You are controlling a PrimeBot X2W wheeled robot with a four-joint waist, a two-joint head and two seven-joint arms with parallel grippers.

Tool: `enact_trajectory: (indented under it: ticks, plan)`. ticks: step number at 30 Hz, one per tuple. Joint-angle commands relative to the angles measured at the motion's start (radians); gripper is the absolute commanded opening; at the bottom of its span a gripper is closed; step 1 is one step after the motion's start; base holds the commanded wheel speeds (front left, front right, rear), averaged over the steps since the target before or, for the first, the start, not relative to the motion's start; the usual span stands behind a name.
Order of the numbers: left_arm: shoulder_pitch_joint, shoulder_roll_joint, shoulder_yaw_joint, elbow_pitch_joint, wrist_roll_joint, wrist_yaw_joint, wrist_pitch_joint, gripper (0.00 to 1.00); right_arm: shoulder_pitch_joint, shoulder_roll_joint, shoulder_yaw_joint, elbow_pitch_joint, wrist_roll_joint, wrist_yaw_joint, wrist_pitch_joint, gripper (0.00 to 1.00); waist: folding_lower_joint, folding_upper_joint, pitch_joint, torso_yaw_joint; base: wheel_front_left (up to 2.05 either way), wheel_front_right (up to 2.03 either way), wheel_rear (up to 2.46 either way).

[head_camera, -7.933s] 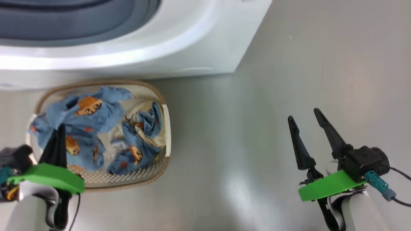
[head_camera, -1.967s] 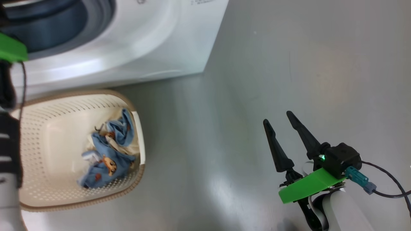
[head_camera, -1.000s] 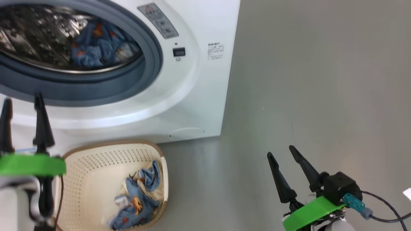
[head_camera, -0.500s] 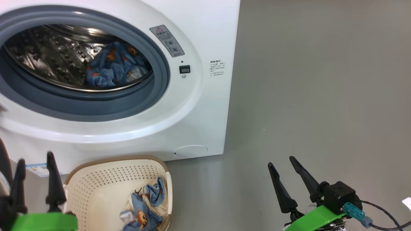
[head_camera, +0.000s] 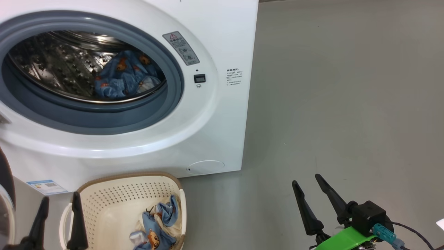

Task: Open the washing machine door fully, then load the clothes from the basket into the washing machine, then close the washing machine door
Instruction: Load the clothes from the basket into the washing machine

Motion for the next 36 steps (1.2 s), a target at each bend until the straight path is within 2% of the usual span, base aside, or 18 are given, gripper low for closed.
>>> enact_trajectory:
  ticks: [1,19,36]
  plan:
    - [-0.003,0.007,0.030,-0.031,0.010,0.009,-0.002,1.00,-0.003,0.004,0.021,-0.027,-0.002,0.002,-0.005,1.00,0.0000,0.0000,-0.001,0.000,0.00,0.00,0.00]
    - [0.108,0.004,-0.023,-0.048,-0.014,0.057,-0.002,1.00,0.018,0.004,0.004,-0.036,-0.017,0.002,-0.005,1.00,0.0000,0.0000,-0.027,-0.004,0.00,0.00,0.00]
    - [0.123,0.004,-0.022,-0.048,-0.012,0.056,-0.002,1.00,0.030,0.004,-0.006,-0.040,-0.025,0.002,-0.005,1.00,0.0000,0.0000,-0.029,-0.001,0.00,0.00,0.00]
